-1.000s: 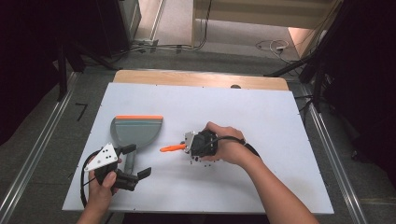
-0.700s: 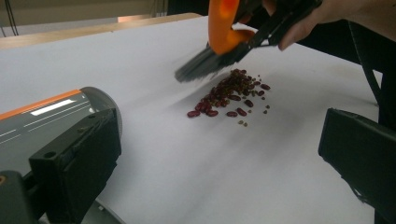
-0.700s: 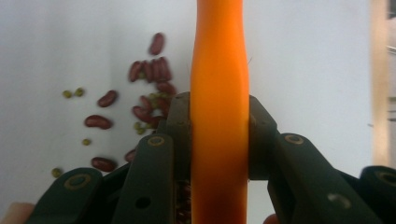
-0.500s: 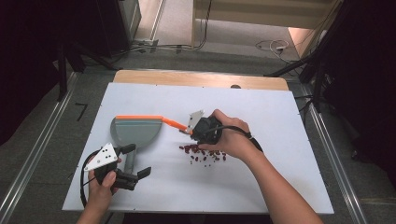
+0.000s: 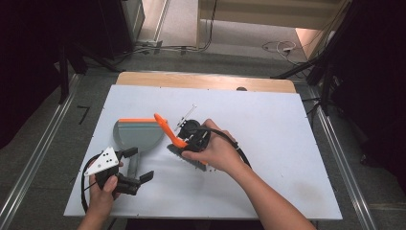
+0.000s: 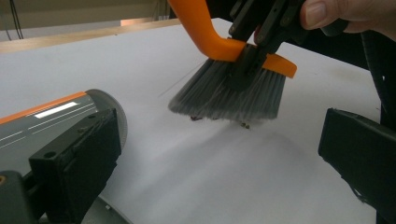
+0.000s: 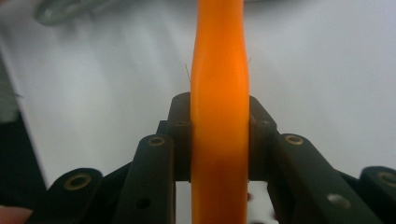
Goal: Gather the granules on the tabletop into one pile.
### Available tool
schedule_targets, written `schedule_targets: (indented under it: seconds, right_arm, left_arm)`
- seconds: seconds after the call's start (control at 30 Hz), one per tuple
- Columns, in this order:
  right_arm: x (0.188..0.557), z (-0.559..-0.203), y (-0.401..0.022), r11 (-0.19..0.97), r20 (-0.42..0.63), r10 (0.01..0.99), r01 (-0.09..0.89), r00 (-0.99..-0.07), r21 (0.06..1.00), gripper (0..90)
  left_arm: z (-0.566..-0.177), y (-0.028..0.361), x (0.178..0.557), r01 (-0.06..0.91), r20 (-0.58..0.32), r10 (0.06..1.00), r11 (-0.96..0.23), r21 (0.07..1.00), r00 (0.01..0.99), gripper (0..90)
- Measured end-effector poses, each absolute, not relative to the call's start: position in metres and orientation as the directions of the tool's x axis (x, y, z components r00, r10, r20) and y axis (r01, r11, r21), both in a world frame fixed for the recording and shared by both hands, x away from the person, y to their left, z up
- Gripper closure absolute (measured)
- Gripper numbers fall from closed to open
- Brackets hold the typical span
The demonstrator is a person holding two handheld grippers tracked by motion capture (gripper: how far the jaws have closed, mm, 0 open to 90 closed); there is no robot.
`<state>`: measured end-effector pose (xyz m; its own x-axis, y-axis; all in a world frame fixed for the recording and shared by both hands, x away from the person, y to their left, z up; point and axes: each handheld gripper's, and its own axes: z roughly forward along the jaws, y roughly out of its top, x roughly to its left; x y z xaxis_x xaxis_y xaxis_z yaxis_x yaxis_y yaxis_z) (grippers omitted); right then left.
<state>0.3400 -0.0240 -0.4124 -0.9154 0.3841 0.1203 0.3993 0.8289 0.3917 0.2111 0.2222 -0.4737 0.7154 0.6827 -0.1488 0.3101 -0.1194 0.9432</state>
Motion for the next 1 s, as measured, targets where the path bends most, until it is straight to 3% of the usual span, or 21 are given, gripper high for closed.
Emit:
schedule_targets:
  seconds: [0.23, 0.47, 1.0]
  right_arm:
    - [0.355, -0.436, -0.025, 0.791, 0.258, 0.437, 0.504, -0.862, 0.346, 68.1]
    - [0.378, -0.446, -0.046, 0.727, 0.256, 0.550, 0.606, -0.795, 0.323, 68.4]
    - [0.402, -0.455, -0.097, 0.606, 0.310, 0.658, 0.726, -0.687, 0.325, 67.3]
  left_arm:
    - [-0.473, 0.222, 0.211, 0.308, -0.143, 0.681, -0.128, 0.943, 0.719, 0.2]
    - [-0.474, 0.221, 0.211, 0.312, -0.147, 0.681, -0.125, 0.942, 0.718, 0.2]
    - [-0.474, 0.221, 0.211, 0.313, -0.147, 0.680, -0.127, 0.941, 0.718, 0.2]
